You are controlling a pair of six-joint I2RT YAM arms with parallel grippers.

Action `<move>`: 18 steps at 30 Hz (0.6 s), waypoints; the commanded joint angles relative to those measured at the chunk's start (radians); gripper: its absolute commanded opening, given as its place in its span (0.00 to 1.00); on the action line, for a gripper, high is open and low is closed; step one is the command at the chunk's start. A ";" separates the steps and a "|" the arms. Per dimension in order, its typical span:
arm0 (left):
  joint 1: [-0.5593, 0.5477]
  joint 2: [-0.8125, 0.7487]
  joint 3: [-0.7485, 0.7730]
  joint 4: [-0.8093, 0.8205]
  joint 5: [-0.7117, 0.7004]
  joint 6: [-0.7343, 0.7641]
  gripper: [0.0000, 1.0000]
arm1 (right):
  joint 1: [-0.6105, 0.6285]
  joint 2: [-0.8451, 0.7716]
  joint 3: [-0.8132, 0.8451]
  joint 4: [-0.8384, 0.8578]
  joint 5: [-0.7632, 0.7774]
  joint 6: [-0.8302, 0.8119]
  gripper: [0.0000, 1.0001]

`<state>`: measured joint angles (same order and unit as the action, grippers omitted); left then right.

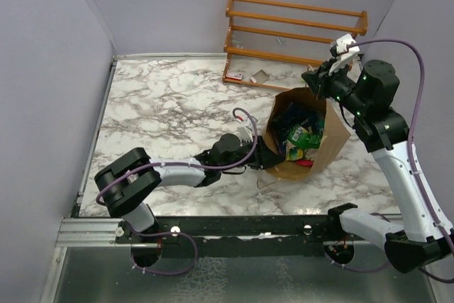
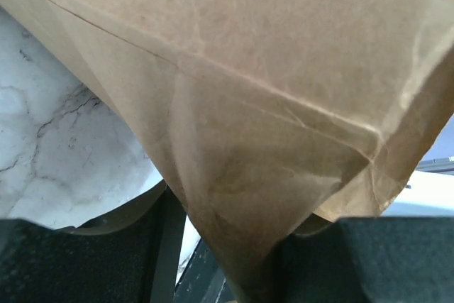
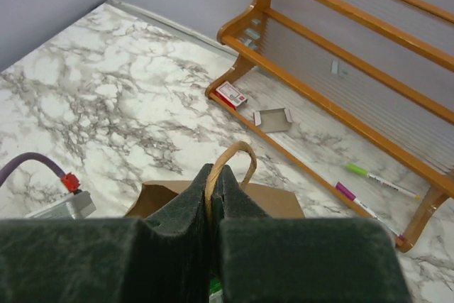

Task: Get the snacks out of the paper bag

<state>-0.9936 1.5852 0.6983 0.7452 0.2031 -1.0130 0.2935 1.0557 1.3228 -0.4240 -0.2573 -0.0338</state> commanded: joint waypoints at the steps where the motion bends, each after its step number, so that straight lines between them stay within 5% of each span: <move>1: -0.006 -0.021 0.007 0.019 -0.008 0.028 0.42 | 0.004 -0.024 0.017 -0.024 -0.147 -0.002 0.02; 5: 0.013 -0.138 -0.056 -0.090 -0.052 0.079 0.58 | 0.004 -0.104 -0.137 0.056 -0.320 0.045 0.02; 10: 0.011 -0.387 -0.150 -0.344 -0.177 0.190 0.78 | 0.004 -0.182 -0.245 0.129 -0.321 0.076 0.02; 14: -0.015 -0.594 -0.136 -0.574 -0.276 0.309 0.79 | 0.004 -0.212 -0.258 0.158 -0.286 0.084 0.02; 18: -0.097 -0.664 -0.072 -0.636 -0.341 0.407 0.79 | 0.004 -0.220 -0.266 0.173 -0.249 0.090 0.02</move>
<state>-1.0218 0.9695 0.5606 0.2478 -0.0273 -0.7559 0.2955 0.8528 1.0611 -0.3241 -0.5312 0.0376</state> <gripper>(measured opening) 0.790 0.020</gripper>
